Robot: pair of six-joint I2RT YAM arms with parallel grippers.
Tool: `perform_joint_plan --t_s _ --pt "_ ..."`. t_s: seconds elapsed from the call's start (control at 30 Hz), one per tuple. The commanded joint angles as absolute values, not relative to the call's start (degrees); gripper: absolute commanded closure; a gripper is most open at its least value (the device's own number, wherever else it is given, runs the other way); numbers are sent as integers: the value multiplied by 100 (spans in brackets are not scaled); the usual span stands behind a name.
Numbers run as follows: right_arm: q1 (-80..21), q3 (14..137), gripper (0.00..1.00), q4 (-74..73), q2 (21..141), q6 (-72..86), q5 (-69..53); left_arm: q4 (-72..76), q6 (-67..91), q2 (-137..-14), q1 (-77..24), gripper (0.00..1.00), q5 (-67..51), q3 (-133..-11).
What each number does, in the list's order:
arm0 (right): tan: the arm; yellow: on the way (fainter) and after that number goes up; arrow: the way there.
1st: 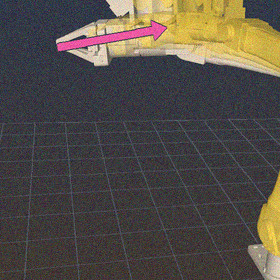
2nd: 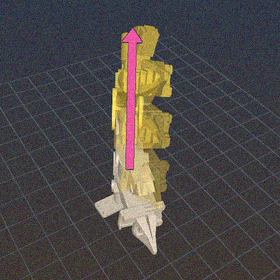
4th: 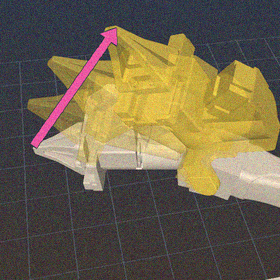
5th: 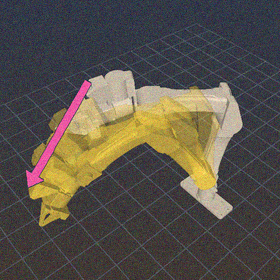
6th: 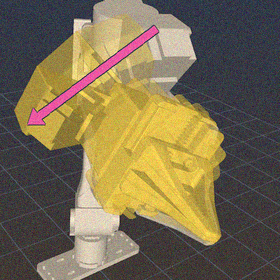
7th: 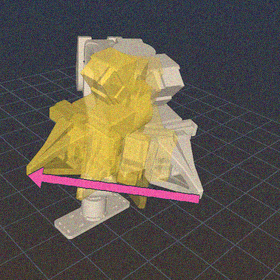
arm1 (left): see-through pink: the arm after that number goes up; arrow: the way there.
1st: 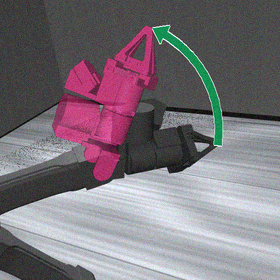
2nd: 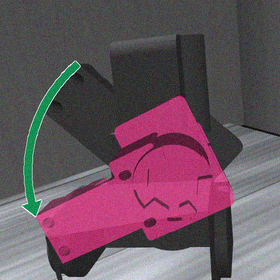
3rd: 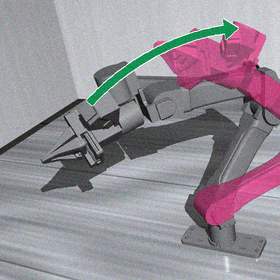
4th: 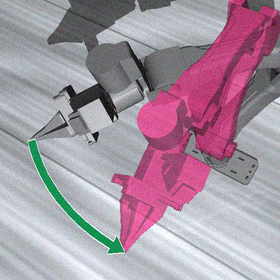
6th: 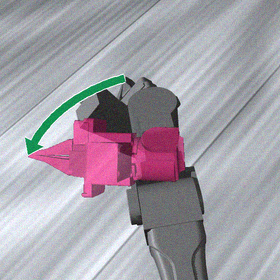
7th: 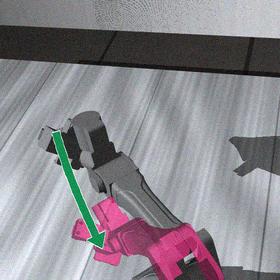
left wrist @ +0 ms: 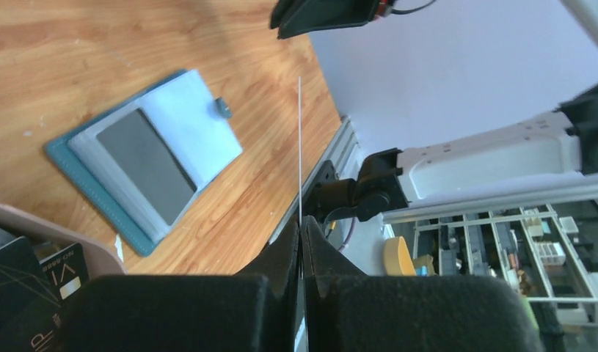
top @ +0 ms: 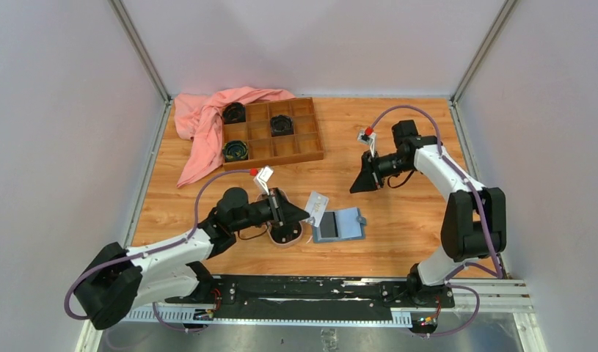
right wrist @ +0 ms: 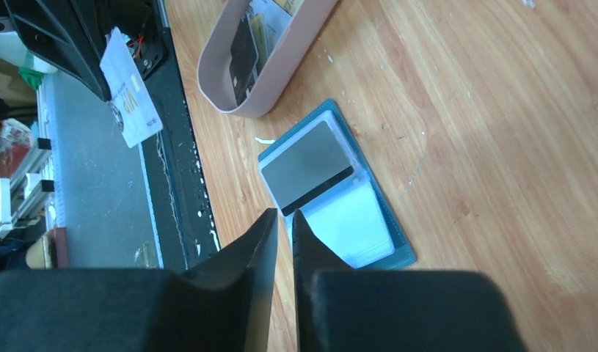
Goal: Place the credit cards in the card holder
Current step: Insert the credit card into the card holder.
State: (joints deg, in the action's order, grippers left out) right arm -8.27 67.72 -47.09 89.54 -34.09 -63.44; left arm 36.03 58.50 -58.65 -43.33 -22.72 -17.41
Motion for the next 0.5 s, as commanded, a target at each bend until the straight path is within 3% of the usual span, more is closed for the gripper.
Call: perform_joint_plan --t_s 0.0,0.17,0.47 --pt "-824 6510 88 -4196 9261 -2729 -6301 2461 6146 -6474 -4394 100 -2393 -2183" --pt "-829 6405 99 -4383 9609 -2880 -6372 2461 6316 -7229 -4517 100 -2382 -2715" --pt "-852 6866 100 -5340 10664 -3498 -5455 2452 6370 -8482 -4584 100 -2486 -3272"
